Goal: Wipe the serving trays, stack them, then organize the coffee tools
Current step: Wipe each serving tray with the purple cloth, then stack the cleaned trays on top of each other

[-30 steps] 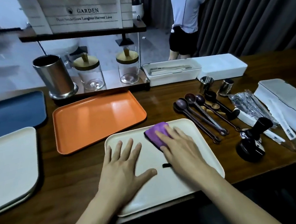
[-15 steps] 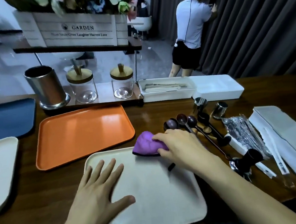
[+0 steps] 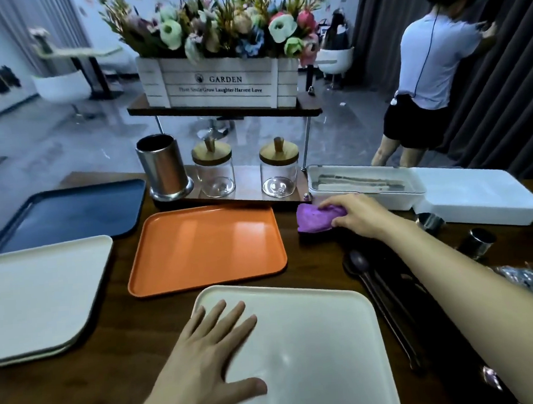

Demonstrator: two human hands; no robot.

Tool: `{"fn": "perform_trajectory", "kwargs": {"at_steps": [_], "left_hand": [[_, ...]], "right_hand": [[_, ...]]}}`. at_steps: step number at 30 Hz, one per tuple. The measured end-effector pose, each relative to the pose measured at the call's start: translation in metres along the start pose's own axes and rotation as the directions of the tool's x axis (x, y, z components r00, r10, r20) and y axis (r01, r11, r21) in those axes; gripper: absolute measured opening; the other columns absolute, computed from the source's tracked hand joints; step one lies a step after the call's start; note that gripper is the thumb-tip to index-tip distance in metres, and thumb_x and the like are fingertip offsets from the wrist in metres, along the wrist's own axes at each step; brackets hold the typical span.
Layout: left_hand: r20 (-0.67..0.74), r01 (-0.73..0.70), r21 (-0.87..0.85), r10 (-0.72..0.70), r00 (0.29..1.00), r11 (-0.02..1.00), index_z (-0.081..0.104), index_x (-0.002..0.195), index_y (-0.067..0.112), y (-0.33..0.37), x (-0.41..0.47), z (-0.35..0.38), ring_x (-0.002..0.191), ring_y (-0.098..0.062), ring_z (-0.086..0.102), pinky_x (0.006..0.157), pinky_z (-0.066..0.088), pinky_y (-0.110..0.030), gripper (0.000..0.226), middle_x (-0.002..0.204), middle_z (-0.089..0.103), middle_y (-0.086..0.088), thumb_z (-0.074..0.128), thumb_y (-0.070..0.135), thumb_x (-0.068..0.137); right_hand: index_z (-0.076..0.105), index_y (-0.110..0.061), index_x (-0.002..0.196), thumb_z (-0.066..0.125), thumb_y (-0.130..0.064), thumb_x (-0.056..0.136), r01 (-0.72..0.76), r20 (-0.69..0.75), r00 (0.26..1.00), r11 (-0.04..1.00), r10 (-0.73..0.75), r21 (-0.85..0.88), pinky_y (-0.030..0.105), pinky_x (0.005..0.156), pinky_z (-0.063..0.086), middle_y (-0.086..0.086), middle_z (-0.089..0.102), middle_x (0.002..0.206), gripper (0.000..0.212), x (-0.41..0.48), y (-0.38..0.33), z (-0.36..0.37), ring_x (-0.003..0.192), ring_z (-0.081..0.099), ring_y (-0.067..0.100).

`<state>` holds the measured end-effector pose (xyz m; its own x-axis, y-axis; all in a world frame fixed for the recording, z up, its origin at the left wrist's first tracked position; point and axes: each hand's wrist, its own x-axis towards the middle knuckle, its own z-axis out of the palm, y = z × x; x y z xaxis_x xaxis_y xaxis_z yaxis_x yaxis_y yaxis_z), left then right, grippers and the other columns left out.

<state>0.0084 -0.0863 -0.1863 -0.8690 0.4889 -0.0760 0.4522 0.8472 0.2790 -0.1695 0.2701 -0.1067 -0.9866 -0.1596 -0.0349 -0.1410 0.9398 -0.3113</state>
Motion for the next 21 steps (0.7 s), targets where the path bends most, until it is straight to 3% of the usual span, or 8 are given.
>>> {"fn": "perform_trajectory", "kwargs": {"at_steps": [2, 11, 15, 21], "left_hand": [[0.007, 0.002, 0.018, -0.002, 1.000, 1.000, 0.003, 0.151, 0.064, 0.002, -0.002, -0.003, 0.150, -0.001, -0.026, 0.124, -0.013, -0.037, 0.096, 0.160, -0.016, 0.034, 0.029, 0.105, 0.068], [-0.029, 0.027, 0.025, -0.027, 0.999, 0.999, 0.016, 0.155, 0.056, 0.004, -0.005, -0.002, 0.154, -0.003, -0.015, 0.124, -0.013, -0.033, 0.098, 0.165, -0.005, 0.026, 0.039, 0.101, 0.071], [-0.007, 0.036, 0.072, -0.036, 0.999, 0.997, 0.007, 0.155, 0.057, 0.002, -0.010, 0.000, 0.153, -0.003, -0.021, 0.124, -0.015, -0.034, 0.097, 0.164, -0.012, 0.025, 0.032, 0.102, 0.072], [-0.029, -0.016, -0.013, 0.015, 0.999, 1.000, 0.017, 0.159, 0.047, -0.005, -0.012, -0.002, 0.156, -0.009, -0.010, 0.126, -0.011, -0.036, 0.094, 0.167, -0.002, 0.019, 0.038, 0.093, 0.081]], "right_hand": [[0.064, -0.040, 0.128, 0.076, -0.023, 0.083, -0.002, 0.022, 1.000, 1.000, 0.002, -0.003, 0.030, 0.102, 0.040, -0.004, 0.064, 0.134, 0.050, 0.003, 0.004, 0.011, 0.126, 0.056, 0.024], [0.062, -0.041, 0.129, 0.072, -0.032, 0.085, 0.060, 0.031, 0.998, 0.998, -0.060, -0.010, 0.035, 0.095, 0.046, -0.002, 0.066, 0.129, 0.046, -0.007, -0.019, 0.022, 0.119, 0.058, 0.025], [0.060, -0.040, 0.128, 0.062, -0.044, 0.084, -0.012, 0.018, 1.000, 0.995, 0.014, -0.102, 0.039, 0.091, 0.050, 0.002, 0.066, 0.126, 0.044, -0.015, -0.044, 0.021, 0.116, 0.059, 0.029], [0.063, -0.031, 0.128, 0.065, -0.045, 0.088, -0.119, 0.064, 0.990, 0.984, 0.128, -0.133, 0.041, 0.092, 0.048, 0.005, 0.064, 0.131, 0.042, -0.044, -0.062, 0.044, 0.120, 0.058, 0.034]]}}
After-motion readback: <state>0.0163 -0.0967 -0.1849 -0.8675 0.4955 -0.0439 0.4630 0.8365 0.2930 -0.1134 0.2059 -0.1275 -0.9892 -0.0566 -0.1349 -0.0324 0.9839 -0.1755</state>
